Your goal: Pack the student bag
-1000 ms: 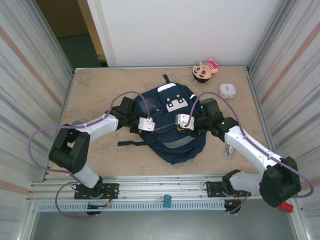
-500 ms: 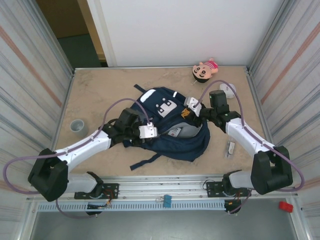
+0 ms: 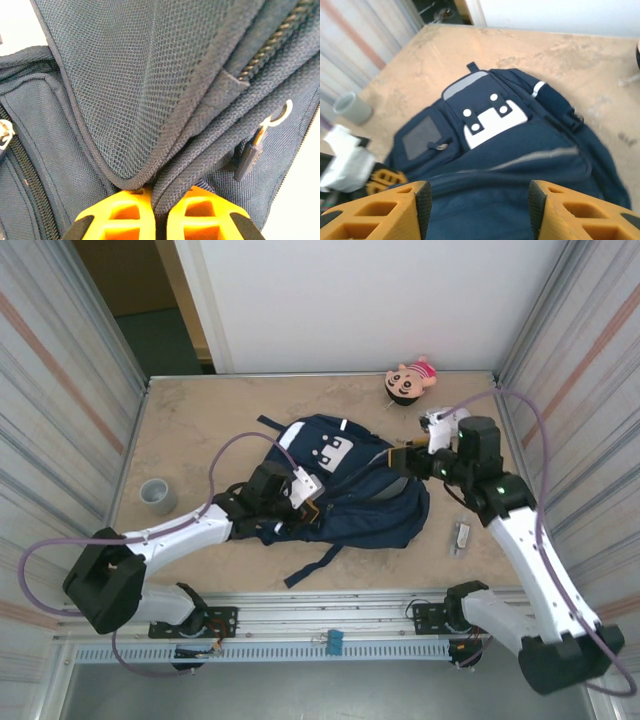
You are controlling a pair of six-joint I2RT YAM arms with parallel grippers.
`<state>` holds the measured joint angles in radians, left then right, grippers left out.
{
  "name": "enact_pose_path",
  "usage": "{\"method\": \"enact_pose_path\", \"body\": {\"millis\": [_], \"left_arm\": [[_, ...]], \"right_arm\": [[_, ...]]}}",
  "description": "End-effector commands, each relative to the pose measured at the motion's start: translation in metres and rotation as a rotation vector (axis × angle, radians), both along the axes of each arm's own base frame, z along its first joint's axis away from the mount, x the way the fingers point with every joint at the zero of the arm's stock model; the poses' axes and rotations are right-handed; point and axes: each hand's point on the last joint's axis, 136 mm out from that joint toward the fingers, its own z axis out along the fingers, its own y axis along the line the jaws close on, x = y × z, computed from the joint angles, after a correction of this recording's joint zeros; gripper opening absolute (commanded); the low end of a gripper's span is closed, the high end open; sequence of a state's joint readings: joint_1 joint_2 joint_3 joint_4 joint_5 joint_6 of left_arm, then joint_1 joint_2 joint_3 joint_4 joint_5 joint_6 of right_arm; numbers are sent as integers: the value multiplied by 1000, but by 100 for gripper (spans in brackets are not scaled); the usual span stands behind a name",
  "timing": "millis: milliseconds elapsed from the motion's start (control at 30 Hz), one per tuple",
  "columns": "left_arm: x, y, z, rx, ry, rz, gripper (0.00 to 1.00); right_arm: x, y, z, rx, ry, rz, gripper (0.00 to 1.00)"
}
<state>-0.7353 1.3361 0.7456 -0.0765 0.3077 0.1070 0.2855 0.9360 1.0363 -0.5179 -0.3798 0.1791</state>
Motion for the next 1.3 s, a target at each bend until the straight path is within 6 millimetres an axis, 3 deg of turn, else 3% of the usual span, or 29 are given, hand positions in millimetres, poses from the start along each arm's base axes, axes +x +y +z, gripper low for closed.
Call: {"method": "enact_pose_path", "body": {"millis": [0, 133, 267, 500, 633, 900, 1067, 1267], "left_arm": [[1, -16, 23, -150, 84, 51, 0], [-2, -18, 24, -173, 88, 34, 0], [-4, -22, 25, -172, 105, 7, 0], [-8, -33, 27, -187, 166, -37, 0], [-8, -37, 31, -201, 181, -46, 0], [-10, -40, 41, -222, 178, -73, 0], [-10, -39, 46, -222, 160, -72, 0], [-8, -35, 40, -188, 156, -58, 0]], "right_arm": [[-42, -5, -23, 118, 300, -157, 51], [-78, 20, -37, 130, 361, -188, 47], [-92, 44, -52, 38, 312, -235, 47], [-75, 104, -85, -77, 267, -296, 50], [-63, 123, -105, -93, 251, -331, 50], [-36, 130, -131, -109, 253, -357, 51], [-28, 104, -145, -240, 244, -458, 37], [-34, 76, -150, -317, 255, -541, 25]]}}
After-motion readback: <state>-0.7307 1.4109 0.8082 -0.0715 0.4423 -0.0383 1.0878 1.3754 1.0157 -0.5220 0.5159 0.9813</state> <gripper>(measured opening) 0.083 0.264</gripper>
